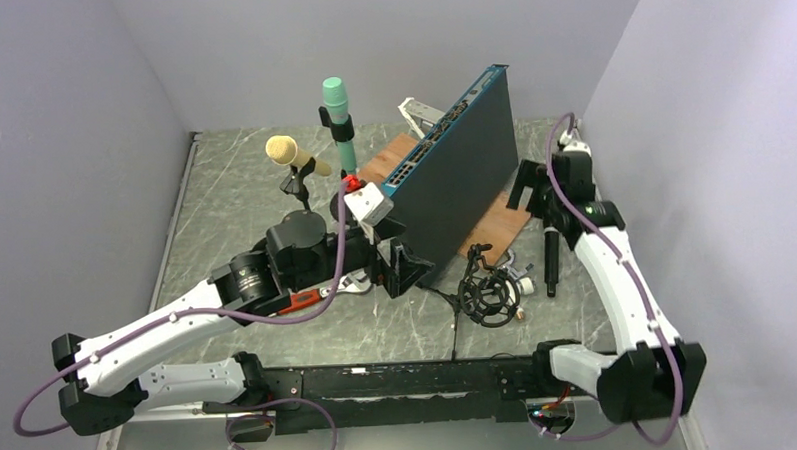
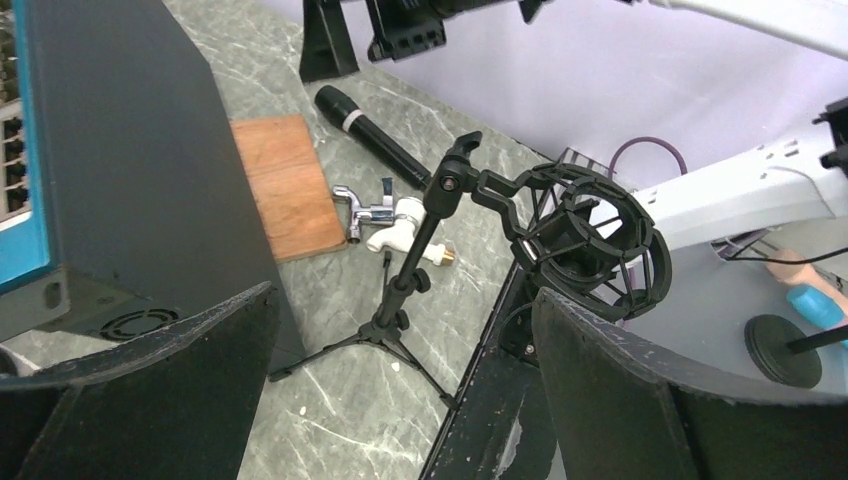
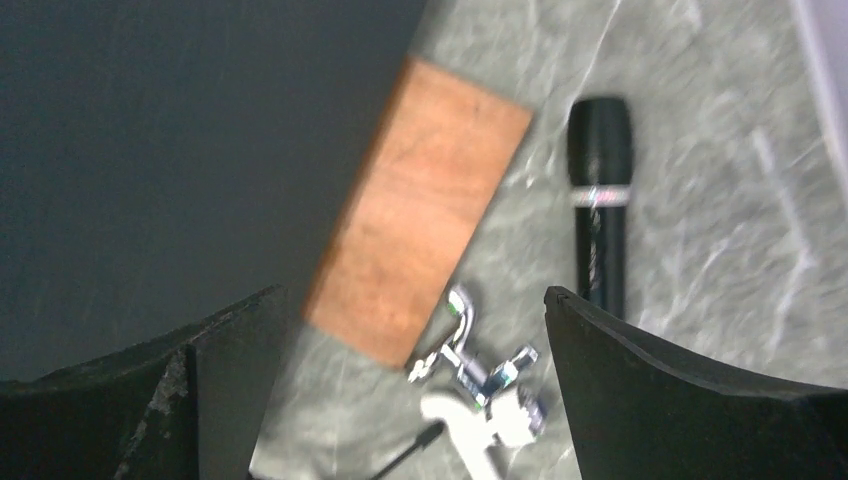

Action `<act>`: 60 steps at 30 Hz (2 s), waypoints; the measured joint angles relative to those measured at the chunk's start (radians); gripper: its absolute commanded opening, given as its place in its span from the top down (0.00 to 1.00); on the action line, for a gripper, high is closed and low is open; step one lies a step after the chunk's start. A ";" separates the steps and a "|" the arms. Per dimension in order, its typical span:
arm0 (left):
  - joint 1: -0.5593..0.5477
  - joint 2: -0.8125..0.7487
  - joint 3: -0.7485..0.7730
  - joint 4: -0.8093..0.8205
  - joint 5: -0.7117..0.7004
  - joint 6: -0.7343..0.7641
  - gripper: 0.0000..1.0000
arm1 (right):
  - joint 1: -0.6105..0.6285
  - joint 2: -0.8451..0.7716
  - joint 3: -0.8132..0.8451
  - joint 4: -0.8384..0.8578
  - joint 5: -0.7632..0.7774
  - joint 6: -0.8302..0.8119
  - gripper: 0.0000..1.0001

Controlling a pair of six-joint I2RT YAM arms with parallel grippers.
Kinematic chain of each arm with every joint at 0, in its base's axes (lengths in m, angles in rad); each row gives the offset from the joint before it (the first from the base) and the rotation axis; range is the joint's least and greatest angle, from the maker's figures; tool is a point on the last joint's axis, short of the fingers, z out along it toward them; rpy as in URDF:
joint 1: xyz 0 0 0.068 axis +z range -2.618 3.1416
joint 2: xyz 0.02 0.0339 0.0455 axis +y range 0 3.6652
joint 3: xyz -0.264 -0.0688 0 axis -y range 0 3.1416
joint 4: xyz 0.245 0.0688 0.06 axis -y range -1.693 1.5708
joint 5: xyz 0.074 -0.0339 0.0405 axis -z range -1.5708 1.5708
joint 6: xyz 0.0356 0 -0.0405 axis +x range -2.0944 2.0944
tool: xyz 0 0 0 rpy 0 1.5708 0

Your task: Remove the microphone from the stand

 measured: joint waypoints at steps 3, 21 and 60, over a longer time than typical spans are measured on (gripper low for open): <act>0.000 0.029 0.005 -0.003 0.028 0.004 0.01 | 0.017 -0.129 -0.132 -0.016 -0.079 0.054 0.04; -0.008 0.030 -0.382 0.455 0.140 0.066 0.01 | 0.046 -0.463 -0.278 -0.287 -0.322 0.254 0.18; -0.069 0.481 -0.275 0.913 0.093 0.195 0.98 | 0.046 -0.545 -0.183 -0.389 -0.423 0.166 0.13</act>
